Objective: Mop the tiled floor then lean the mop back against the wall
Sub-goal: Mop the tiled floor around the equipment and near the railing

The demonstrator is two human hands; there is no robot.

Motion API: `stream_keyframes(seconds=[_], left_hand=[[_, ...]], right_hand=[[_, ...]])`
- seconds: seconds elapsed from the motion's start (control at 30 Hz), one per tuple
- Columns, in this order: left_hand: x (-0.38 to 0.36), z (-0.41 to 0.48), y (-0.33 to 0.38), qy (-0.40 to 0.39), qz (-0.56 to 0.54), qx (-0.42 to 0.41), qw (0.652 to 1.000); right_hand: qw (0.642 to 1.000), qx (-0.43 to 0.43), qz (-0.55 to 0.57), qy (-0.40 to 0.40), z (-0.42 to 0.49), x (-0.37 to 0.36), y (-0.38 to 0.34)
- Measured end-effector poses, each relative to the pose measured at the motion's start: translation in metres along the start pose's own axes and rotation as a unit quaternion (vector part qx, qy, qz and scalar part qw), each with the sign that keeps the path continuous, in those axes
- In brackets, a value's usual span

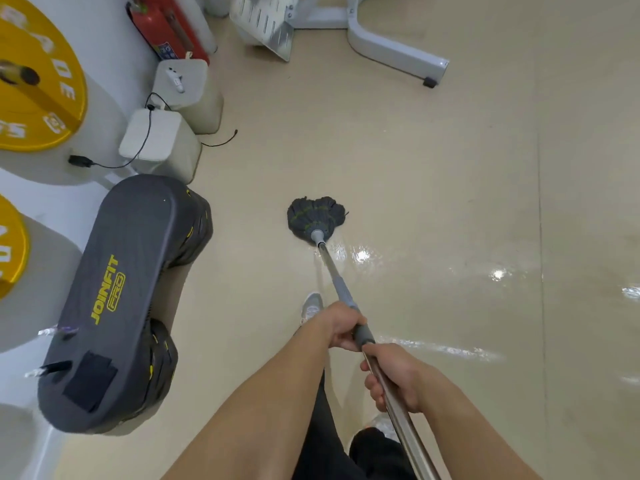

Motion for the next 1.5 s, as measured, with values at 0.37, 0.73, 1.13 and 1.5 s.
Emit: stream_keyframes(seconds=[0.37,0.73,1.13,1.5], left_hand=[[-0.001,0.016,0.004,0.019,-0.09,-0.053,0.994],[0.102,0.109,0.211,0.066,-0.193,-0.173,0.964],[0.121,0.105,0.283,0.032,-0.169,-0.138,0.975],[-0.01,0.057,0.176,0.049,-0.109,-0.13,0.984]], right_hand=[[0.998,0.017,-0.005,0.066,0.008,-0.01,-0.027],[0.988,0.123,-0.002,0.094,0.079,-0.013,-0.277],[0.961,0.144,0.238,-0.003,0.093,-0.017,-0.334],[0.966,0.144,0.215,0.029,0.04,0.042,-0.18]])
Point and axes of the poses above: each hand's wrist, its own z-axis towards the middle knuckle, its own x-axis out of the back of the hand, y = z × x, the point moved 4 cm from there along z, towards the middle knuckle, and after that the axes turned 5 degrees about -z, right-handed, at the moved point
